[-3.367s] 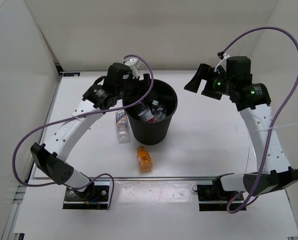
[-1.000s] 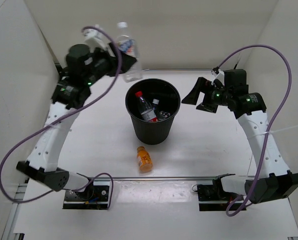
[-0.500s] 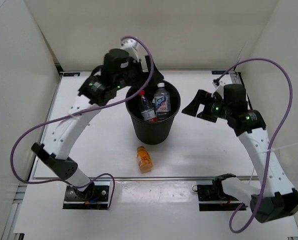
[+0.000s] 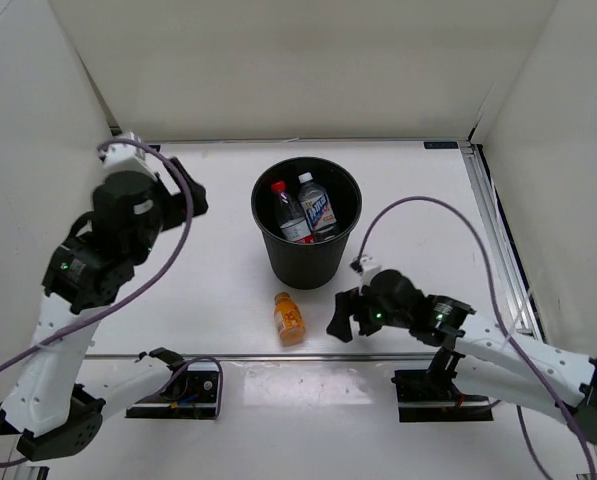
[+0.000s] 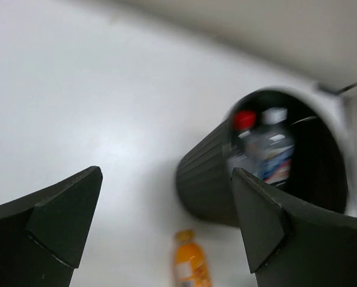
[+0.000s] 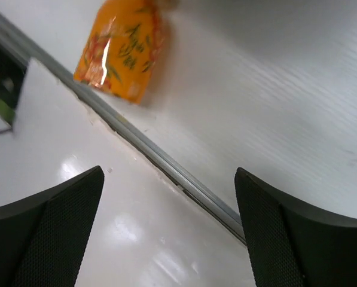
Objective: Put the plastic bottles in the bin
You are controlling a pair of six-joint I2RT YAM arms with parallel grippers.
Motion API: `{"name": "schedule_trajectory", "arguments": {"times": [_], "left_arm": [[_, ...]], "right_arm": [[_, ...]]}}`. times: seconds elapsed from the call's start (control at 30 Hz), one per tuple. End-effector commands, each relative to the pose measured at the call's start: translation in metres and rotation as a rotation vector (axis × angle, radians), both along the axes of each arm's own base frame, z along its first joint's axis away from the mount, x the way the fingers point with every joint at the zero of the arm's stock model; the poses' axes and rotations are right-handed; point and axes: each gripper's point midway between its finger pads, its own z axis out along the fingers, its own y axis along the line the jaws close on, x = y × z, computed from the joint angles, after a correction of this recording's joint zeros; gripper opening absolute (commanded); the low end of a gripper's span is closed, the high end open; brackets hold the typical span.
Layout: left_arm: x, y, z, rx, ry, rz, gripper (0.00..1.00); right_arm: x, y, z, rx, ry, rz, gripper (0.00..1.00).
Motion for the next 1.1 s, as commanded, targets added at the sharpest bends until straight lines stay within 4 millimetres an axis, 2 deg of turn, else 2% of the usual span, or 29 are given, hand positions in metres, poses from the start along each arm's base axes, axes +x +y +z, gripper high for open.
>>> {"name": "schedule_trajectory", "arguments": {"times": [0.0, 0.03, 0.07, 0.1, 0.13, 0.17, 0.2, 0.23, 0.3, 0.37, 0.4, 0.47, 0.53, 0.6, 0.73, 0.77, 0.83, 0.87, 0.9, 1.0, 1.07], "left_arm": [[-0.017, 0.025, -0.078, 0.099, 0.238, 0.106, 1.00], [-0.025, 0.030, -0.091, 0.126, 0.280, 0.107, 1.00], [-0.034, 0.032, -0.103, 0.129, 0.312, 0.103, 1.00], [-0.038, 0.036, -0.107, 0.126, 0.331, 0.119, 1.00], [-0.043, 0.038, -0.109, 0.122, 0.341, 0.124, 1.00], [-0.052, 0.044, -0.113, 0.130, 0.358, 0.138, 1.00], [-0.054, 0.046, -0.111, 0.123, 0.348, 0.138, 1.00], [-0.056, 0.047, -0.109, 0.117, 0.338, 0.137, 1.00], [-0.060, 0.047, -0.109, 0.098, 0.330, 0.133, 1.00], [-0.064, 0.047, -0.106, 0.089, 0.325, 0.125, 1.00], [-0.066, 0.047, -0.105, 0.086, 0.329, 0.117, 1.00], [-0.069, 0.048, -0.107, 0.094, 0.342, 0.118, 1.00], [-0.073, 0.048, -0.108, 0.096, 0.355, 0.111, 1.00], [-0.074, 0.049, -0.109, 0.101, 0.363, 0.111, 1.00], [-0.079, 0.052, -0.108, 0.104, 0.356, 0.106, 1.00], [-0.081, 0.053, -0.106, 0.100, 0.348, 0.106, 1.00], [-0.082, 0.056, -0.105, 0.107, 0.337, 0.109, 1.00], [-0.082, 0.057, -0.108, 0.117, 0.344, 0.117, 1.00], [-0.082, 0.057, -0.108, 0.117, 0.344, 0.117, 1.00], [-0.082, 0.061, -0.110, 0.118, 0.340, 0.139, 1.00], [-0.080, 0.062, -0.115, 0.130, 0.346, 0.150, 1.00]], "right_arm": [[0.020, 0.041, 0.024, 0.064, -0.221, -0.001, 0.94], [0.020, 0.050, 0.008, 0.002, -0.214, 0.022, 0.96], [0.020, 0.066, 0.021, 0.011, -0.265, 0.040, 0.97], [0.021, 0.075, 0.021, 0.001, -0.277, 0.041, 0.97], [0.022, 0.084, 0.010, -0.042, -0.281, 0.051, 0.98], [0.025, 0.094, 0.013, -0.033, -0.294, 0.048, 0.98], [0.027, 0.105, 0.022, -0.026, -0.308, 0.044, 0.98], [0.033, 0.109, 0.011, -0.068, -0.310, 0.029, 0.98], [0.040, 0.114, 0.005, -0.091, -0.299, -0.017, 1.00], [0.044, 0.125, 0.010, -0.057, -0.300, -0.029, 1.00], [0.040, 0.130, 0.002, -0.063, -0.281, -0.006, 1.00], [0.035, 0.140, 0.001, -0.042, -0.252, 0.000, 1.00], [0.035, 0.147, -0.011, -0.066, -0.228, 0.009, 1.00], [0.033, 0.149, -0.024, -0.128, -0.183, 0.009, 0.94], [0.027, 0.149, -0.037, -0.178, -0.132, 0.023, 0.85], [0.022, 0.151, -0.038, -0.178, -0.113, 0.043, 0.78], [0.017, 0.143, -0.044, -0.216, -0.081, 0.043, 0.70], [0.014, 0.139, -0.044, -0.225, -0.070, 0.052, 0.59], [0.011, 0.136, -0.041, -0.224, -0.053, 0.048, 0.53], [-0.009, 0.113, -0.046, -0.275, -0.023, 0.068, 0.37], [-0.016, 0.098, -0.036, -0.293, -0.036, 0.060, 0.31]]}}
